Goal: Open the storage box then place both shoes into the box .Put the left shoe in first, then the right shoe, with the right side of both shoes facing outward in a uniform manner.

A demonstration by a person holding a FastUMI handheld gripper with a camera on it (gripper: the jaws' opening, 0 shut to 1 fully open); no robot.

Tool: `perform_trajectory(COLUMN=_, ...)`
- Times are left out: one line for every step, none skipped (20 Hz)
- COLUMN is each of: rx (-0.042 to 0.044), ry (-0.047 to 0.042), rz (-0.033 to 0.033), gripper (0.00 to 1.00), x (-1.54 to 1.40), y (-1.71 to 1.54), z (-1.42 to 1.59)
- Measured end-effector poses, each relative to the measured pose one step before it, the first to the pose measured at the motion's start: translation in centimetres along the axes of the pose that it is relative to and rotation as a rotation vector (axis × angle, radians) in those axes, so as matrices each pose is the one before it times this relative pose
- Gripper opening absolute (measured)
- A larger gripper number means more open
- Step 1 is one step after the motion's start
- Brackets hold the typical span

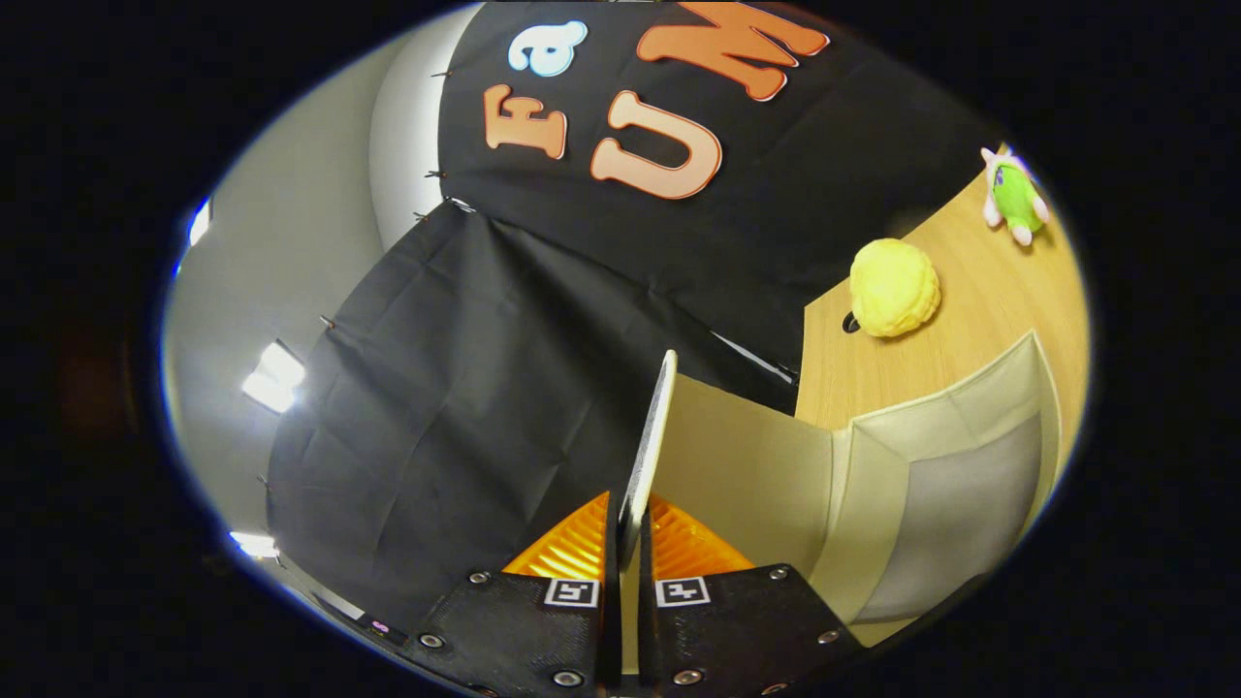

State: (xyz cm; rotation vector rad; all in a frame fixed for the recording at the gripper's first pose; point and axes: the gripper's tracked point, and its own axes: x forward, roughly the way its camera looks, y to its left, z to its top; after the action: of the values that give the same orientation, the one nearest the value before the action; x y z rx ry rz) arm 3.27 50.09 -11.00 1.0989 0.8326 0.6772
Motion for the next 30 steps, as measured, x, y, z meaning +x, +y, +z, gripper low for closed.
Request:
perform_trajectory(rx=0.01071, ry=0.00684, rz=-0.00902, gripper=0.07, x=0.65, y=-0.212, z=-0.663)
perform_trajectory(rx=0.01004, ry=0.00066, rz=0.00299, gripper=0.1, x=0.55, y=0.108, z=-0.258)
perform_trajectory(rx=0.00848, ry=-0.00442, rz=-0.00174, gripper=0.11, x=0.507, y=0.084, z=-0.154)
perform_trajectory(rx=-0.00485, ry=-0.00471, rz=-0.00429, gripper=0.1, x=0.354, y=0.219, z=-0.301)
perform_trajectory(rx=-0.01196, ry=-0.00421, rz=0.00091, gripper=0.13, x=0.264, y=0.238, z=-0.288)
perform_trajectory(rx=-0.00818, ry=0.01185, rz=0.01194, gripper=0.14, x=0.022, y=0.535, z=-0.381)
perform_trajectory(rx=-0.00474, ry=0.01819, rz=0.0272, gripper=0.23, x=-0.182, y=0.603, z=-0.536)
perform_trajectory(rx=-0.0051, ry=0.01773, rz=0.01652, gripper=0.28, x=-0.063, y=0.421, z=-0.248)
perform_trajectory(rx=-0.01102, ry=0.00477, rz=0.01414, gripper=0.42, x=-0.286, y=0.298, z=-0.078)
perform_trajectory(rx=-0.0189, ry=-0.00491, rz=0.00215, gripper=0.49, x=-0.817, y=0.003, z=0.303)
perform_trajectory(rx=-0.02693, ry=-0.01173, rz=-0.00681, gripper=0.62, x=-0.652, y=-0.22, z=0.459)
perform_trajectory(rx=-0.02964, ry=-0.01306, rz=-0.01372, gripper=0.66, x=-0.961, y=-0.516, z=0.482)
perform_trajectory(rx=-0.02772, ry=-0.00804, rz=-0.01645, gripper=0.75, x=-0.876, y=-0.649, z=0.35)
perform_trajectory(rx=-0.02394, ry=-0.00719, rz=-0.01182, gripper=0.79, x=-0.969, y=-0.703, z=0.599)
perform_trajectory(rx=-0.02004, ry=-0.00654, rz=-0.01587, gripper=0.86, x=-1.001, y=-0.945, z=0.594)
perform_trajectory(rx=-0.01629, ry=-0.00796, rz=-0.02529, gripper=0.88, x=-1.133, y=-1.171, z=0.412)
perform_trajectory(rx=-0.02298, ry=-0.00674, rz=-0.03058, gripper=0.93, x=-0.991, y=-1.285, z=0.613)
perform_trajectory(rx=-0.03002, ry=-0.0116, rz=-0.03486, gripper=0.94, x=-1.154, y=-1.377, z=0.562)
perform_trajectory(rx=-0.03226, ry=-0.00752, rz=-0.04148, gripper=0.96, x=-1.153, y=-1.511, z=0.576)
perform_trajectory(rx=-0.02878, ry=-0.00835, rz=-0.03547, gripper=0.96, x=-1.08, y=-1.446, z=0.321)
perform_trajectory(rx=-0.02875, ry=-0.01068, rz=-0.04005, gripper=0.96, x=-1.132, y=-1.565, z=0.384)
perform_trajectory(rx=-0.02759, ry=-0.00888, rz=-0.03926, gripper=0.96, x=-0.907, y=-1.561, z=0.103)
perform_trajectory(rx=-0.03327, ry=-0.00634, rz=-0.04562, gripper=0.96, x=-1.137, y=-1.629, z=0.088)
perform_trajectory(rx=-0.03987, ry=-0.00561, rz=-0.05268, gripper=0.97, x=-1.061, y=-1.914, z=0.133)
perform_trajectory(rx=-0.04072, ry=-0.00163, rz=-0.05548, gripper=0.97, x=-0.901, y=-1.913, z=-0.062)
perform_trajectory(rx=-0.03254, ry=0.00561, rz=-0.04762, gripper=0.97, x=-0.735, y=-1.986, z=-0.301)
perform_trajectory(rx=-0.02493, ry=0.0097, rz=-0.03778, gripper=0.97, x=-0.498, y=-1.605, z=-0.516)
perform_trajectory(rx=-0.01511, ry=0.01055, rz=-0.03753, gripper=0.97, x=-0.477, y=-1.713, z=-0.558)
perform_trajectory(rx=-0.01342, ry=0.01409, rz=-0.03896, gripper=0.97, x=-0.486, y=-1.705, z=-0.709)
perform_trajectory(rx=-0.01296, ry=0.01526, rz=-0.04137, gripper=0.97, x=-0.237, y=-1.756, z=-0.803)
